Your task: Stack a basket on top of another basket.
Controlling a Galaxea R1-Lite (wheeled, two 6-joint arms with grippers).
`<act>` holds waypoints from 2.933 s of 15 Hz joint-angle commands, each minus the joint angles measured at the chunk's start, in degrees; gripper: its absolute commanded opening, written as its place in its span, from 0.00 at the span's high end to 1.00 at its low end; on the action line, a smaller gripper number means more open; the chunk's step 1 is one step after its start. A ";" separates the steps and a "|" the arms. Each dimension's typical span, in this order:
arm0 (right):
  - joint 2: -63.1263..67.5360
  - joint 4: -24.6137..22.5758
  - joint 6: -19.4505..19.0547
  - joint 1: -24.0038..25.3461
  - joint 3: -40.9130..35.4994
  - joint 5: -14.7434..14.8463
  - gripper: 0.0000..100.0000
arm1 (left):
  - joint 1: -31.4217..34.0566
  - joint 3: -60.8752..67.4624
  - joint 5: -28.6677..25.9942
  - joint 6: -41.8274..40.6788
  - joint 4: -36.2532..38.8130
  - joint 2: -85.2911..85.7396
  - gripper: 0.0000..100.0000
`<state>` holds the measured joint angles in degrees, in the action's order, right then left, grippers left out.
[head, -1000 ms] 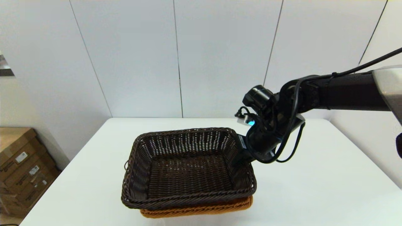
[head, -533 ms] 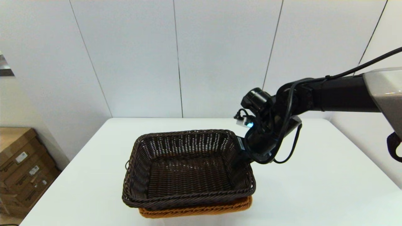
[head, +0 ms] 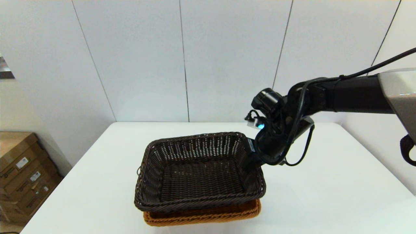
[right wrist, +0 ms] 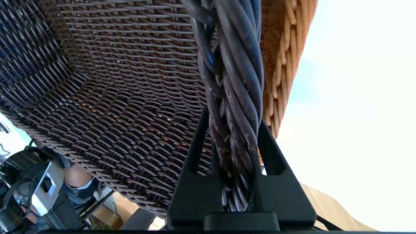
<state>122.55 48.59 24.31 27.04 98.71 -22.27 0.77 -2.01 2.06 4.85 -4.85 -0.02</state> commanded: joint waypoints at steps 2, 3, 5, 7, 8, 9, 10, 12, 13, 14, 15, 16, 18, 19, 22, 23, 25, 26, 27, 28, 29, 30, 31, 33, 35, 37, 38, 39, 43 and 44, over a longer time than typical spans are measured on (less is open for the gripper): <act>2.08 0.28 -0.14 0.91 -0.80 -0.23 1.00 | 0.02 -0.01 0.05 0.07 0.02 0.11 0.00; 2.34 0.28 -0.14 0.91 -0.80 -0.23 1.00 | 0.02 -0.01 0.05 0.07 -0.07 0.11 0.00; 2.87 0.28 -0.05 0.91 -0.88 -0.23 1.00 | 0.02 -0.01 0.05 0.07 -0.07 0.11 0.00; 3.48 0.19 0.04 0.91 -0.88 -0.23 1.00 | 0.02 -0.01 0.05 0.07 0.02 0.11 0.00; 3.57 0.28 0.13 0.91 -0.88 -0.23 1.00 | 0.02 -0.01 0.05 0.07 0.02 0.11 0.00; 3.66 0.28 0.30 0.91 -0.88 -0.23 1.00 | 0.02 -0.01 0.05 0.07 0.02 0.11 0.00; 3.48 0.28 0.30 0.91 -0.88 -0.23 1.00 | 0.02 -0.01 0.05 0.07 0.02 0.11 0.00; 3.31 0.28 0.48 0.91 -0.80 -0.05 0.00 | 0.02 -0.01 0.05 0.07 0.02 0.11 0.00; 3.22 0.19 0.83 0.82 -0.71 -0.05 0.00 | 0.02 -0.01 0.05 0.07 0.02 0.11 0.00; 3.04 0.28 0.74 0.82 -0.80 -0.14 0.00 | 0.02 -0.01 0.05 0.07 0.02 0.11 0.00; 2.52 0.19 0.57 0.91 -0.80 -0.14 0.00 | 0.02 -0.01 0.05 0.07 0.02 0.11 0.00; 1.81 0.19 0.21 0.91 -0.71 -0.23 0.00 | 0.02 -0.01 0.05 0.07 0.02 0.11 0.00; -0.03 0.10 0.48 0.91 -0.18 -0.23 0.00 | 0.02 -0.01 0.05 0.07 0.02 0.11 0.00; -1.00 0.19 0.65 0.91 0.26 -0.23 0.00 | 0.02 -0.01 0.05 0.07 0.02 0.11 0.00; -5.39 0.19 1.00 0.91 0.35 -0.23 0.00 | 0.02 -0.01 0.14 0.07 -0.07 0.11 0.00; -7.15 0.28 0.92 0.91 0.26 -0.14 0.00 | 0.02 -0.01 0.05 0.07 0.02 0.11 0.00; -11.55 0.36 1.00 0.73 -0.18 0.21 0.00 | 0.02 -0.01 0.05 0.07 0.02 0.11 0.00; -13.57 1.24 1.00 0.65 -0.18 1.09 0.00 | 0.02 -0.01 0.05 0.07 0.02 0.11 0.00; -15.41 1.51 1.00 0.56 -0.27 2.32 0.00 | 0.02 -0.01 0.05 0.07 0.02 0.11 0.00; -17.70 1.51 1.00 0.38 -0.88 3.82 0.00 | 0.02 -0.01 0.05 0.07 0.02 0.11 0.00; -20.07 1.51 1.00 0.30 -1.76 5.13 0.00 | 0.02 -0.01 0.05 0.07 -0.07 0.11 0.00; -23.85 1.51 1.09 0.21 -3.79 6.63 0.00 | 0.02 -0.01 0.05 0.07 -0.07 0.11 0.00; -27.01 1.51 1.27 0.30 -5.72 7.16 0.00 | 0.02 -0.01 0.05 0.07 -0.07 0.11 0.00; -34.05 1.42 3.29 0.12 -9.85 8.03 0.00 | 0.02 -0.01 0.05 0.07 0.02 0.11 0.00; -41.25 1.24 3.90 -0.14 -15.65 14.71 0.00 | 0.02 -0.01 0.14 0.07 0.02 0.11 0.00; -50.66 1.15 4.34 0.21 -22.51 20.34 0.00 | 0.02 -0.01 0.05 0.07 -0.07 0.11 0.00; -54.52 1.15 4.43 -0.06 -24.97 21.39 0.00 | 0.02 -0.01 0.05 0.07 -0.07 0.11 0.00; -58.48 1.15 4.78 -0.41 -27.34 22.71 0.00 | 0.02 -0.01 0.05 0.07 -0.07 0.11 0.00; -74.12 -1.66 5.31 -7.35 -38.59 26.40 0.00 | 0.02 -0.01 0.05 0.07 0.02 0.11 0.00; -77.64 -1.83 5.22 -8.58 -41.14 26.32 0.00 | 0.02 -0.01 0.05 0.07 0.02 0.11 0.00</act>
<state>58.43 48.23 29.38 22.91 65.73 2.95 0.77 -2.01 2.08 4.85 -4.85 -0.02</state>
